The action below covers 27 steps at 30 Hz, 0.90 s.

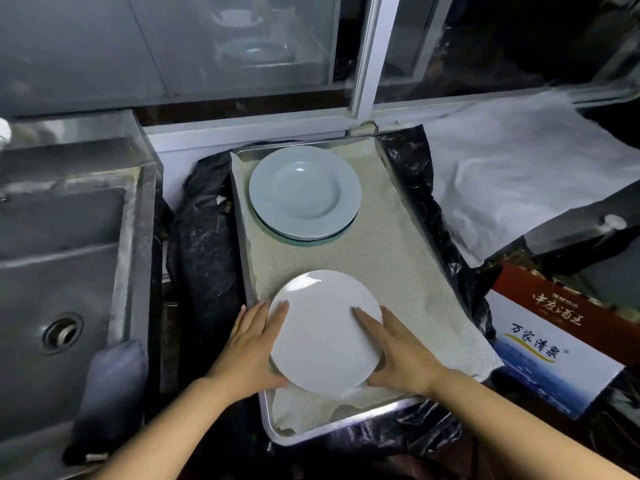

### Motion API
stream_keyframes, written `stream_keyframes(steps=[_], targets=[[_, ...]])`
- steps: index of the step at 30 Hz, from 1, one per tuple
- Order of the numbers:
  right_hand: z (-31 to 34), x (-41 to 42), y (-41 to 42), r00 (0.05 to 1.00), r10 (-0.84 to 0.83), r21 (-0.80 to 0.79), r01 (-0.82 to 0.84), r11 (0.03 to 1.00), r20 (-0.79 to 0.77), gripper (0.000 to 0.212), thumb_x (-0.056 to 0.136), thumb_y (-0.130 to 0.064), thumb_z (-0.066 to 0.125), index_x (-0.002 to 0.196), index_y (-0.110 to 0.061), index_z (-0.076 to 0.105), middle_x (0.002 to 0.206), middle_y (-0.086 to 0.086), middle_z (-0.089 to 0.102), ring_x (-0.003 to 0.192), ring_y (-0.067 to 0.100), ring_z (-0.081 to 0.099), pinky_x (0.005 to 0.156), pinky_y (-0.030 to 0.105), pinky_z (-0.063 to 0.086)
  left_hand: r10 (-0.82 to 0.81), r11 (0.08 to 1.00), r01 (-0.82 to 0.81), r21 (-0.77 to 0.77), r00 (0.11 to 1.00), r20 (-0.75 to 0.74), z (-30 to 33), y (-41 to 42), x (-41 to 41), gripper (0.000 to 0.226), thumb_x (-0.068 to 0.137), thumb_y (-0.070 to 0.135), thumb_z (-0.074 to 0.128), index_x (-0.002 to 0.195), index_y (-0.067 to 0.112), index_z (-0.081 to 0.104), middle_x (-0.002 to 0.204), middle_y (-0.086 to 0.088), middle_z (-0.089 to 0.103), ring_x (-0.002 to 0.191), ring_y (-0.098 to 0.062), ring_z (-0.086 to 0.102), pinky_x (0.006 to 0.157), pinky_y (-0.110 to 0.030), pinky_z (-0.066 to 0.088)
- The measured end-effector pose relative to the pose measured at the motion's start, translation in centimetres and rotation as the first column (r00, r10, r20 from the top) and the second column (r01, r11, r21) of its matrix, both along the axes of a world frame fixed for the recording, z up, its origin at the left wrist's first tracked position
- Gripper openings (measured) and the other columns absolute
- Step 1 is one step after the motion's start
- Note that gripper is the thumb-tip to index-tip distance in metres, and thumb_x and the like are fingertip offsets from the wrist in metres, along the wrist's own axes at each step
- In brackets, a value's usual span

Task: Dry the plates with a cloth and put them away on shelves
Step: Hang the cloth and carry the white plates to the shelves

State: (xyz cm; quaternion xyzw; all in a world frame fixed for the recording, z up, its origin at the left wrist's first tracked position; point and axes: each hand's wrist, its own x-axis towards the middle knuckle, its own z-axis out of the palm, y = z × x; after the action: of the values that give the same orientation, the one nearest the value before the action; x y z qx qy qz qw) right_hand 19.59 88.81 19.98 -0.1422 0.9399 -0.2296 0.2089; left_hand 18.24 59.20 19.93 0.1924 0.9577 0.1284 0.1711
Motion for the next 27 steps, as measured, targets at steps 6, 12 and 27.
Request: stream_keyframes(steps=[6, 12, 27], targets=[[-0.1, 0.4, 0.2, 1.0, -0.024, -0.107, 0.022, 0.994, -0.015, 0.117, 0.067, -0.049, 0.081, 0.149, -0.053, -0.002, 0.158, -0.005, 0.006, 0.144, 0.02, 0.021, 0.112, 0.045, 0.038, 0.016, 0.999, -0.016, 0.038, 1.0, -0.014, -0.5, -0.2, 0.3, 0.131, 0.062, 0.076, 0.064, 0.144, 0.033, -0.028, 0.161, 0.0, -0.005, 0.146, -0.016, -0.014, 0.116, -0.038, -0.021], [1.1, 0.7, 1.0, 0.999, -0.034, -0.183, 0.036, 0.983, 0.017, 0.116, 0.066, -0.04, 0.084, 0.147, -0.058, 0.002, 0.152, -0.019, 0.01, 0.14, 0.009, 0.025, 0.111, 0.031, 0.037, 0.051, 0.989, -0.053, 0.135, 0.999, 0.02, 0.2, 0.1, 1.3, 0.128, 0.064, 0.073, 0.067, 0.14, 0.04, -0.03, 0.16, 0.005, -0.011, 0.147, -0.015, -0.016, 0.116, -0.035, -0.018], [10.4, 0.9, -6.7, 0.98, 0.15, -0.273, -0.182, 0.945, -0.134, 0.109, 0.068, -0.048, 0.08, 0.146, -0.056, 0.006, 0.145, -0.037, 0.002, 0.125, -0.033, -0.005, 0.094, -0.009, 0.009, 0.304, 0.813, -0.288, 0.506, 0.951, 0.052, 9.6, -7.3, 6.3, 0.141, 0.047, 0.063, 0.087, 0.148, 0.051, -0.011, 0.155, 0.031, -0.01, 0.145, -0.002, 0.011, 0.116, -0.041, 0.029]])
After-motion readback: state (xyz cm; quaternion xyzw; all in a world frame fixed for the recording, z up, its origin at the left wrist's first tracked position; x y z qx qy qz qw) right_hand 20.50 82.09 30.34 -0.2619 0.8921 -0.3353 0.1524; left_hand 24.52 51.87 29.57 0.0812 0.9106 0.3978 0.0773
